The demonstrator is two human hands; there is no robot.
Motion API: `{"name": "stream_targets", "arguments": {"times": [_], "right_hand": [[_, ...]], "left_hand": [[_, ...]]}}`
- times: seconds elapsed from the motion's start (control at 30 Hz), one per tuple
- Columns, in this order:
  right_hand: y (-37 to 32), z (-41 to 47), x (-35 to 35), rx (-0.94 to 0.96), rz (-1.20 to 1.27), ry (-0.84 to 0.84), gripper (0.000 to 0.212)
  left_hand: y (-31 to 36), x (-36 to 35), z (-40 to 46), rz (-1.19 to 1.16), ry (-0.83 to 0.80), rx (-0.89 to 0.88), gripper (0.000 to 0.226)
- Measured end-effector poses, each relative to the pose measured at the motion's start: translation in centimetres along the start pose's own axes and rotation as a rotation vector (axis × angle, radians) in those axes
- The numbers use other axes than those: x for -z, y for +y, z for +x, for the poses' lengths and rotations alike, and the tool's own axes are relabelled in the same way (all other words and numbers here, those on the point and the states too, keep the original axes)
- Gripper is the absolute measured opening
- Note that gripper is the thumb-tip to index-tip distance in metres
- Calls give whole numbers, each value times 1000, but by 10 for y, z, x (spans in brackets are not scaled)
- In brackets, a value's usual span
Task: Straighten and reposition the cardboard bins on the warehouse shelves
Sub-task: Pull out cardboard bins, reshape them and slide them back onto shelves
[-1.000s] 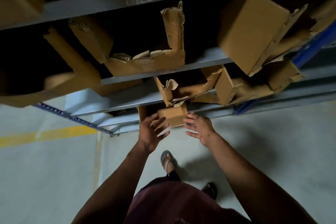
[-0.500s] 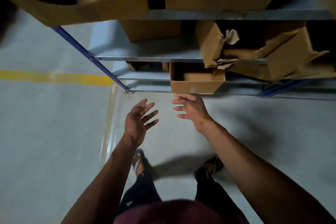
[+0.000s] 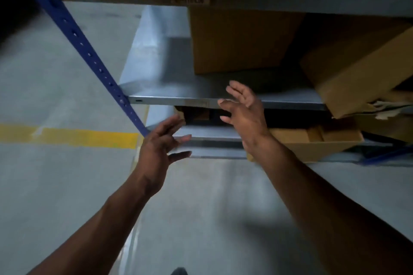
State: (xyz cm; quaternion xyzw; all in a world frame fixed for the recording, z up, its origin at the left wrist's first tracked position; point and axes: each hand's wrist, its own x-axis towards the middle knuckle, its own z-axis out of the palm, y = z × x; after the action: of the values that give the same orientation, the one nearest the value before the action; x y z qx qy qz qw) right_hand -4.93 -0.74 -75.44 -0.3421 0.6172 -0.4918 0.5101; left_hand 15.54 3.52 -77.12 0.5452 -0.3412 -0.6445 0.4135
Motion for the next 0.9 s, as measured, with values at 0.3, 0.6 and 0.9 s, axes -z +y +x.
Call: {"name": "stream_targets", "arguments": {"times": [0.3,0.6,0.9], "right_hand": [[20,100,52,319,-1003,285,125],[10,144,98,-24,-1063,99,113],[2,154,78,162,-562,264,102]], "left_hand": [[18,-42,135,780,72,-540,99],[21,-70,177,943,-93,-662,146],[23,-94,193,38,-53,-538,119]]}}
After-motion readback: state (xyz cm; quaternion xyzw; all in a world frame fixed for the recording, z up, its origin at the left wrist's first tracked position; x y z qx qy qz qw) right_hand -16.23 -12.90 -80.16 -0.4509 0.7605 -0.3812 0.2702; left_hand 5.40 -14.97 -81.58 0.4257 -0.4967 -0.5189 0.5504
